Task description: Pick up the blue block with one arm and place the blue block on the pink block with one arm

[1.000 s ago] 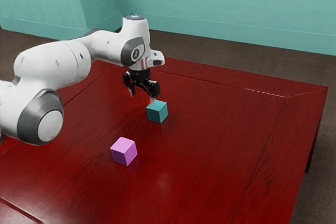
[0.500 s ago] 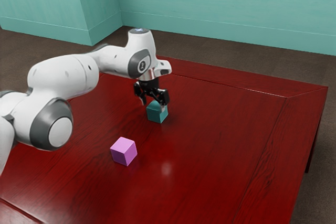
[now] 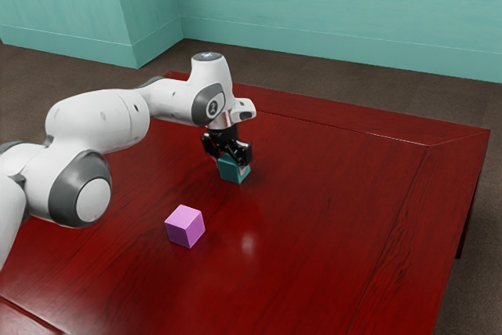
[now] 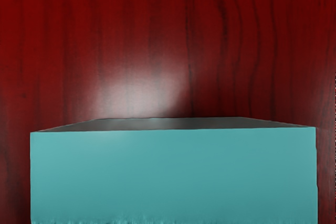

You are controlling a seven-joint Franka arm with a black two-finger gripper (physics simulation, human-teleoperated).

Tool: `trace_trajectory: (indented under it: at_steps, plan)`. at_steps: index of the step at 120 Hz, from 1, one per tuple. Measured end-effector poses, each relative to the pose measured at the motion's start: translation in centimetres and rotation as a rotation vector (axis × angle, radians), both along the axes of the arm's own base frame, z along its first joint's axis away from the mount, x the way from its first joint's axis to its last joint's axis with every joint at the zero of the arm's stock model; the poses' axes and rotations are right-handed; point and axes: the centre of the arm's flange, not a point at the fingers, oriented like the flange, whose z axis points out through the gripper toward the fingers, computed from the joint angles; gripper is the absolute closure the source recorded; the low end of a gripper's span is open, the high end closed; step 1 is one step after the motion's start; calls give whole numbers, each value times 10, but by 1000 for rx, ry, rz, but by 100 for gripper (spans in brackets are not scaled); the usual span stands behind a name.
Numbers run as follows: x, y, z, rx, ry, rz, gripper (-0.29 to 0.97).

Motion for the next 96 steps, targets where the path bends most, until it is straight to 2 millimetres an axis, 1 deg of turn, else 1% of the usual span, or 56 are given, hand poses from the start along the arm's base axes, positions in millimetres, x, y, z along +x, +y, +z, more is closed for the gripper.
trace_trajectory:
  at_steps: [12, 28, 30, 40, 45, 54, 62, 84, 96]
  plan:
    - [0, -2, 5, 2, -5, 2, 28]
    - [-1, -9, 19, 22, -2, -5, 30]
    - [-2, -9, 23, 26, -2, -5, 30]
    - [-8, -19, 56, 56, -4, -16, 30]
    - [-13, -26, 67, 63, 0, -23, 31]
    - [-27, -32, 83, 64, 26, -29, 31]
    - [-44, -34, 95, 78, 57, -27, 31]
    - [-86, -36, 94, 85, 151, -20, 31]
    - [-109, -32, 105, 86, 171, -11, 31]
